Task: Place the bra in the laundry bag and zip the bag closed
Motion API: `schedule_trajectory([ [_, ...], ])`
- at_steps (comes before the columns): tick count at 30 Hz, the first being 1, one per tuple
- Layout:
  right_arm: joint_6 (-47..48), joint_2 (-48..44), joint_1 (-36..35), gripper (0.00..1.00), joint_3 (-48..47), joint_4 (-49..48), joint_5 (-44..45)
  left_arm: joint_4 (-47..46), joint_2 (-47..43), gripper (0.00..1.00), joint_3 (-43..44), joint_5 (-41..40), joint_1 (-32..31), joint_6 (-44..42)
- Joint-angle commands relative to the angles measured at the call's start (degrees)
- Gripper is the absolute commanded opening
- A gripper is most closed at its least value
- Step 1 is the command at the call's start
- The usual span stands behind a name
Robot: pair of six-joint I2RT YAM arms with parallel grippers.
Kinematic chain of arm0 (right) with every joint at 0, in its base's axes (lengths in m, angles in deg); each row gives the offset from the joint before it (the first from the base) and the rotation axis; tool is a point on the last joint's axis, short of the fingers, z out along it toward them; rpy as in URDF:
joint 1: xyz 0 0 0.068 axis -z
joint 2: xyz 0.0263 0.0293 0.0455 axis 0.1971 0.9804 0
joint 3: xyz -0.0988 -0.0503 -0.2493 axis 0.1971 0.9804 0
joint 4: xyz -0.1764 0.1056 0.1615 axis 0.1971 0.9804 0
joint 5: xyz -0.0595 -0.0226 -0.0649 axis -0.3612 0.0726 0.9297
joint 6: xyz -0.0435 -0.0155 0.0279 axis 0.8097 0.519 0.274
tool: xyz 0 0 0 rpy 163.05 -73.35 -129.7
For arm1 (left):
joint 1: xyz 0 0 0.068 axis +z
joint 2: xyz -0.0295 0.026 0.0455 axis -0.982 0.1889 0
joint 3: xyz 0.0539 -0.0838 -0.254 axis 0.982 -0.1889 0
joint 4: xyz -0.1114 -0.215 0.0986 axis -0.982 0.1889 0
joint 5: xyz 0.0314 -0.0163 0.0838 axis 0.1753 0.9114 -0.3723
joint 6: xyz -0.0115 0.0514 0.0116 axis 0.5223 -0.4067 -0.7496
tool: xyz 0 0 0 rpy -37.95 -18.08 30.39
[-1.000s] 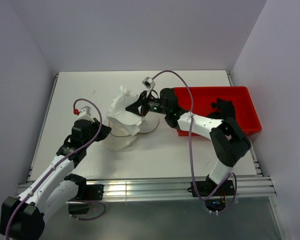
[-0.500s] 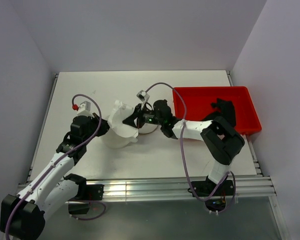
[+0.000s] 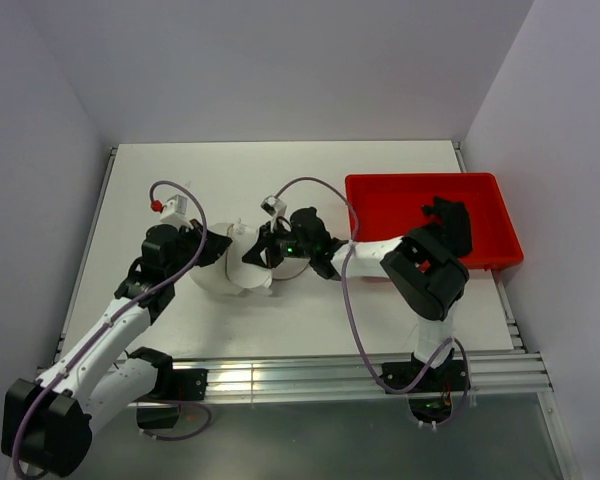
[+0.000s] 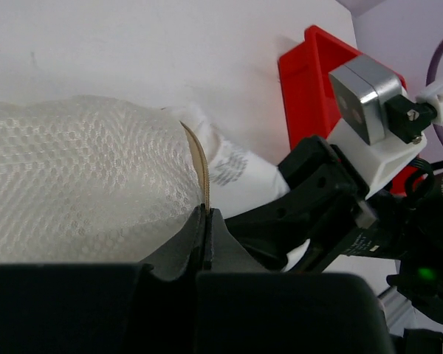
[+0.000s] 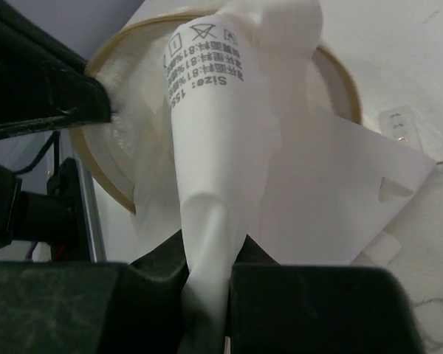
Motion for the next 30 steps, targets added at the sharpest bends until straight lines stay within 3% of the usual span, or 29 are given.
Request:
schedule_trajectory([
  [1,4.1,2.1,-1.9,0.00,-6.3,3.7,-5.4,-5.5,3.0,0.00,4.4,7.9,0.1,-1.8],
  [4,4.6,3.6,-2.1,0.00,-8.5,4.3,-10.8,-5.1,2.8,0.00,4.2,8.0,0.1,-2.5],
  [8,6.6,3.3,-3.9,0.00,-8.4,6.4,-11.1,-5.7,1.7,0.04,3.9,6.1,0.1,-2.2],
  [12,0.7,4.3,-3.9,0.00,-8.2,1.4,-8.4,-8.4,3.2,0.00,3.1,14.4,0.1,-0.3],
  [13,-1.4,4.3,-3.7,0.00,-7.8,-0.6,-4.4,-9.9,2.1,0.00,1.4,15.5,0.1,0.3],
  [17,-20.6,2.7,-2.4,0.00,1.2,-29.6,1.6,-8.6,-1.9,0.00,-1.7,15.8,0.1,1.1],
  [20,-25.9,0.5,-2.2,0.00,5.6,-41.1,11.5,-6.6,-4.2,0.00,-2.2,15.8,0.1,1.3],
  [26,-29.6,-6.2,-2.2,0.00,14.6,-51.6,27.7,-7.6,-7.2,0.00,-3.1,20.0,0.1,6.0],
  [30,-25.9,-14.7,-3.9,0.00,18.1,-48.6,38.9,-10.7,-7.1,0.00,-3.5,23.8,-1.2,11.1],
])
